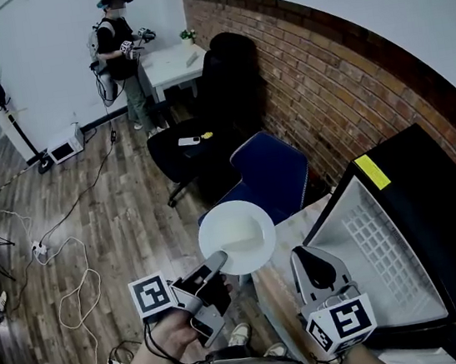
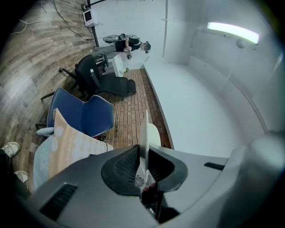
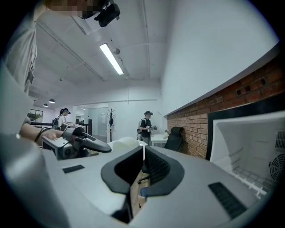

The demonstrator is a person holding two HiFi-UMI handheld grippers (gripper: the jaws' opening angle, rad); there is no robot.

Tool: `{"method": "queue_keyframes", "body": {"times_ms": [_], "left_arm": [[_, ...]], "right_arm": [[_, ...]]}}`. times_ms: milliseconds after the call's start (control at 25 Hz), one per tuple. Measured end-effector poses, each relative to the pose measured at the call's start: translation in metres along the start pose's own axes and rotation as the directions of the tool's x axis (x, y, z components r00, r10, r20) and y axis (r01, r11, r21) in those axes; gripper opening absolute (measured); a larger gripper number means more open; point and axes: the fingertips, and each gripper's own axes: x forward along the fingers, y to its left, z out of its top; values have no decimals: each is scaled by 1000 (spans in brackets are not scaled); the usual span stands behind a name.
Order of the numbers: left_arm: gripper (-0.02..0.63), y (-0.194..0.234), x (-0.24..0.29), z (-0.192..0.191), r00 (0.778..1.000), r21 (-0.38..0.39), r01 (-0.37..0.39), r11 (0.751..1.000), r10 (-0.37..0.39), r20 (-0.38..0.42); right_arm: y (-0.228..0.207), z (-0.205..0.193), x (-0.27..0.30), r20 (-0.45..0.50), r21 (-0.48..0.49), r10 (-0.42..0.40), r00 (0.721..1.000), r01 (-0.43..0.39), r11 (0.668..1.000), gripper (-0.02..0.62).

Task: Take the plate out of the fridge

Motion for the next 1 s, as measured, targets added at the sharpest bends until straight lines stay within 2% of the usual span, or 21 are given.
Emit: {"method": "queue_keyframes", "body": {"times_ms": [280, 1000], "left_arm": [[44, 15, -9, 2, 1000, -18, -19, 1000, 20, 18], [44, 6, 3, -1, 1000, -10, -2, 1000, 2, 8]], "right_arm": [[2, -20, 7, -37, 9, 16, 999, -16, 1000, 31], [-7, -14, 1, -22, -3, 23, 999, -23, 1000, 31]]}}
